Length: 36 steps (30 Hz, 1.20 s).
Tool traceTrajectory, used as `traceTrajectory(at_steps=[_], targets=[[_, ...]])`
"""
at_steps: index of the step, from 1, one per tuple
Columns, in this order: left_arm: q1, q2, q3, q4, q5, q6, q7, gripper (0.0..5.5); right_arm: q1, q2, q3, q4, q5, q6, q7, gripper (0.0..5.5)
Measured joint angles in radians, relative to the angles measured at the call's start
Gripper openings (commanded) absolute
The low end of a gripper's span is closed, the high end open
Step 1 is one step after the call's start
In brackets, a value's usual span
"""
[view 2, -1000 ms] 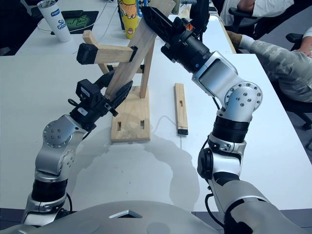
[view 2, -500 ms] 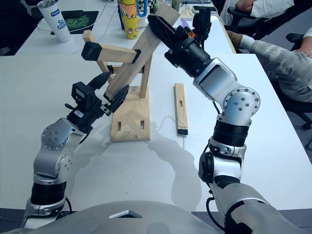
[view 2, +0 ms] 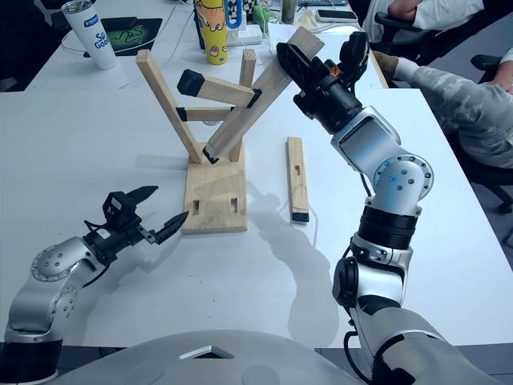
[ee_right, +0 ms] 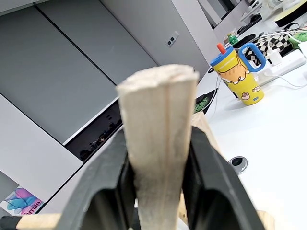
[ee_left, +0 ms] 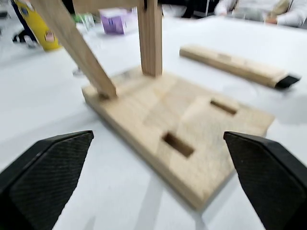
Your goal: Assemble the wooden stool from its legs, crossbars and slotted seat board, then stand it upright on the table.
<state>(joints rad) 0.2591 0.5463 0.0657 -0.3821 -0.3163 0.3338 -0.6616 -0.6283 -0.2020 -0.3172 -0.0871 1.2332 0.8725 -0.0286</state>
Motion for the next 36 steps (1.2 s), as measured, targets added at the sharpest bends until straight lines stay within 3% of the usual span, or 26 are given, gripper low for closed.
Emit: traceTrajectory(at_steps=[10,18,20,30,36], targets=[[-0.09,-0.023,-0.181,0.171,0.177,-0.049,0.022,5.02,0.0,0.004,0.005,0.016,-0.002,0.0,0.001,1.04],[-0.289,-0.177,-0.283,0.362,0.274,-0.11,0.121,3.85,0.0,0.011,0.011,0.019,-0.017,-0.001,0.0,1.04],[-0.326,-0.217,-0.306,0.397,0.291,-0.123,0.139,3.82,0.0,0.01,0.011,0.02,-0.032,-0.005,0.0,1.04],[-0.363,-0.269,-0.314,0.425,0.316,-0.164,0.176,3.82,0.006,-0.109,0.11,0.014,-0.342,-0.124,0.147,1.03],[-0.33,-0.272,-0.255,0.408,0.303,-0.167,0.209,3.82,0.051,-0.13,0.148,0.008,-0.444,-0.153,0.239,1.03]])
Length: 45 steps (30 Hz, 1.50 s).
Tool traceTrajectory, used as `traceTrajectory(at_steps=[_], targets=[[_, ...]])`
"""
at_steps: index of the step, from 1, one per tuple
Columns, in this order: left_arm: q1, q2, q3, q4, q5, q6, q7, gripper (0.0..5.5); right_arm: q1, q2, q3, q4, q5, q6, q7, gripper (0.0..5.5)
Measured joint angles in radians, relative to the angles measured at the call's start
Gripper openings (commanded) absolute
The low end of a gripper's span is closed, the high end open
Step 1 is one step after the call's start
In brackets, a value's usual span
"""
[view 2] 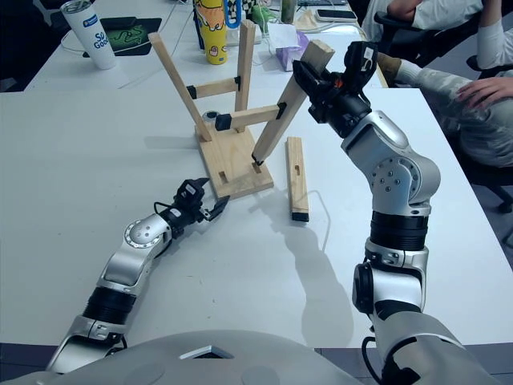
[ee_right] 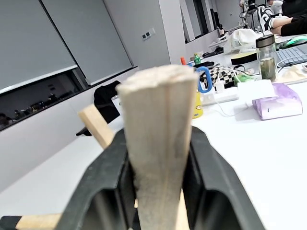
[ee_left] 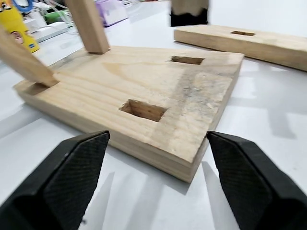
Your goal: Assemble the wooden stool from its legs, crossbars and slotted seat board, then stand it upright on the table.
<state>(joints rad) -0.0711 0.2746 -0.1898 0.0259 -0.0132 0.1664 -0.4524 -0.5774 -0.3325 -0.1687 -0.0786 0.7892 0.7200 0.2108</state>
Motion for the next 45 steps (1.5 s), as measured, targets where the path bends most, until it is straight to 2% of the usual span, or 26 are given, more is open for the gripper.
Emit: traceTrajectory(at_steps=[10,18,36,40,45], targets=[[0.053,-0.053,0.113,-0.19,-0.144,0.037,0.038,3.82,0.067,0.051,0.034,-0.045,-0.111,-0.05,-0.004,1.03],[0.066,-0.049,0.129,-0.196,-0.146,0.056,0.04,3.82,0.074,0.161,-0.069,-0.049,-0.035,-0.029,-0.116,1.03],[0.066,-0.045,0.134,-0.196,-0.146,0.059,0.048,3.82,0.1,0.232,-0.078,0.011,-0.12,-0.116,-0.184,1.03],[0.066,-0.045,0.135,-0.196,-0.146,0.059,0.051,3.82,0.1,0.228,-0.036,0.015,-0.176,-0.164,-0.167,1.03],[0.065,-0.045,0.134,-0.196,-0.146,0.059,0.055,3.82,0.111,0.172,0.105,-0.003,-0.299,-0.239,-0.087,1.03]])
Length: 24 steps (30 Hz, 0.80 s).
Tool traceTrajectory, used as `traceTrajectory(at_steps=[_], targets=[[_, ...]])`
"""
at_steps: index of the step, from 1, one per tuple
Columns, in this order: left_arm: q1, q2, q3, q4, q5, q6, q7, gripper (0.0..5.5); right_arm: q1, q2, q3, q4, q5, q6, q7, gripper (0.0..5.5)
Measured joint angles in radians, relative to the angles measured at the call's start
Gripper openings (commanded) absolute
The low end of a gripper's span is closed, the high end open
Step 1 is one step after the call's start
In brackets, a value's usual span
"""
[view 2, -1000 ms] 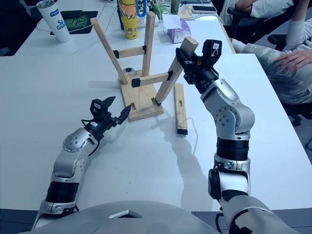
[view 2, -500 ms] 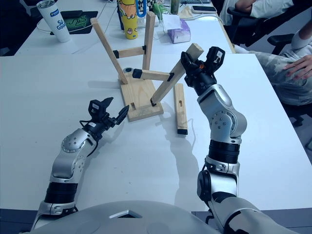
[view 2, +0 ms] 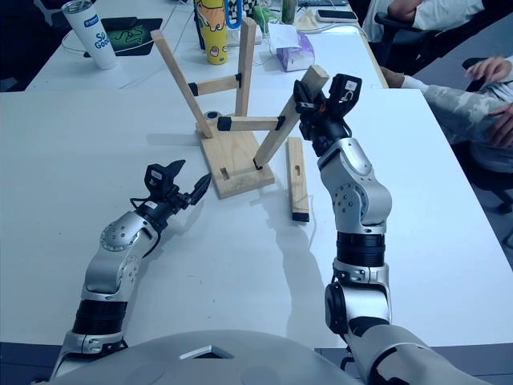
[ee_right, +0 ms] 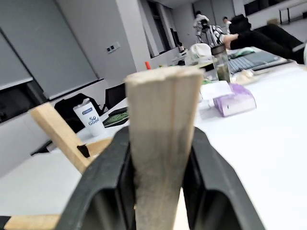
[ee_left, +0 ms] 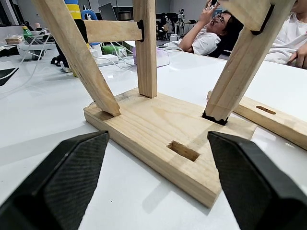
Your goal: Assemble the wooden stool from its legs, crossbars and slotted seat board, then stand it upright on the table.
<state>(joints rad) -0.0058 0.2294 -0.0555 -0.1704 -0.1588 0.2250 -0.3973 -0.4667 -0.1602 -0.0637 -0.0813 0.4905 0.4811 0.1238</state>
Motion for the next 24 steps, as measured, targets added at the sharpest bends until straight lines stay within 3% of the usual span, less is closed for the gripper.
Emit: traceTrajectory(at_steps=[4,13,14,20,24], targets=[[-0.002,0.0,-0.001,0.0,0.0,0.0,0.001,3.82,0.018,-0.029,0.078,-0.002,-0.066,-0.026,0.056,1.03],[-0.005,0.0,0.0,0.001,0.0,-0.002,0.002,3.82,0.001,-0.035,0.067,0.021,-0.072,-0.021,0.079,1.03],[-0.008,0.0,0.0,0.003,0.0,-0.003,0.002,3.82,-0.005,-0.034,0.061,0.029,-0.072,-0.021,0.079,1.4],[-0.013,0.0,0.0,0.01,0.001,-0.012,0.002,3.82,-0.005,-0.038,0.027,0.047,-0.093,-0.028,0.075,2.2],[-0.013,0.0,0.0,0.01,0.001,-0.014,0.002,3.82,-0.023,-0.038,-0.01,-0.001,-0.1,-0.053,0.067,2.22]])
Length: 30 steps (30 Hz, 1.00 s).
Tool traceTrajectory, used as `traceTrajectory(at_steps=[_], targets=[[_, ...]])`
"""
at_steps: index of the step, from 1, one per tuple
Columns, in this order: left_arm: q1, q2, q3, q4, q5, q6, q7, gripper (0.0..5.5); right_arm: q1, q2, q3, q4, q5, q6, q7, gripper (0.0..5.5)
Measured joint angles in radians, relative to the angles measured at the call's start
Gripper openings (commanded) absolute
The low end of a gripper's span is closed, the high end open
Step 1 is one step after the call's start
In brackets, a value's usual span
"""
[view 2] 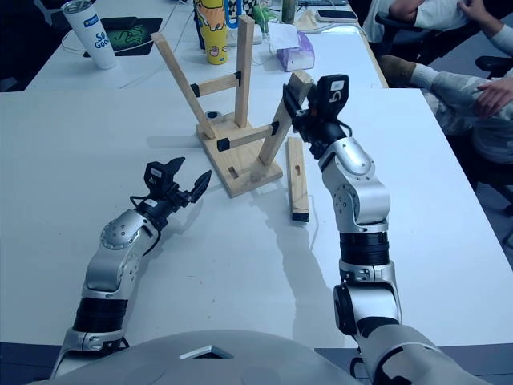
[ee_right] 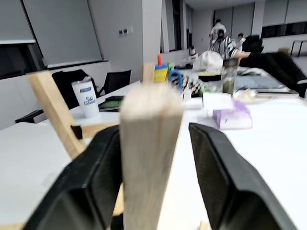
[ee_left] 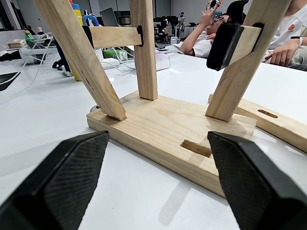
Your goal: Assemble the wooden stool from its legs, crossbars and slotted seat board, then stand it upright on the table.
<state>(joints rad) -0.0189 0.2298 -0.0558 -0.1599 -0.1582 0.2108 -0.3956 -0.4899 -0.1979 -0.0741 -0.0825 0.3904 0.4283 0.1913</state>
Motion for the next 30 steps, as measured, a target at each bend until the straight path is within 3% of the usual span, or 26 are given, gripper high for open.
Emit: traceTrajectory(at_steps=[7,11,15,21,26,30], targets=[[0.001,0.0,0.0,0.002,0.002,-0.007,0.002,3.82,-0.159,-0.005,-0.14,-0.025,0.016,-0.074,-0.073,2.22],[0.011,-0.004,0.0,0.002,0.003,-0.011,0.013,3.82,-0.179,-0.074,-0.201,0.061,-0.063,-0.092,-0.149,2.22],[0.026,-0.011,0.0,0.0,0.004,-0.013,0.022,3.82,-0.032,-0.099,-0.154,0.104,-0.108,0.158,-0.179,2.22],[0.039,-0.027,0.0,-0.006,0.005,-0.015,0.05,3.82,0.118,-0.013,-0.107,0.001,0.024,0.631,-0.15,3.15],[0.049,-0.034,-0.001,-0.009,0.009,-0.018,0.062,3.82,0.114,0.004,-0.097,-0.035,0.048,0.741,-0.148,3.99],[0.055,-0.039,-0.001,-0.01,0.01,-0.02,0.067,3.82,0.115,0.023,-0.083,-0.035,0.043,0.781,-0.152,4.02]])
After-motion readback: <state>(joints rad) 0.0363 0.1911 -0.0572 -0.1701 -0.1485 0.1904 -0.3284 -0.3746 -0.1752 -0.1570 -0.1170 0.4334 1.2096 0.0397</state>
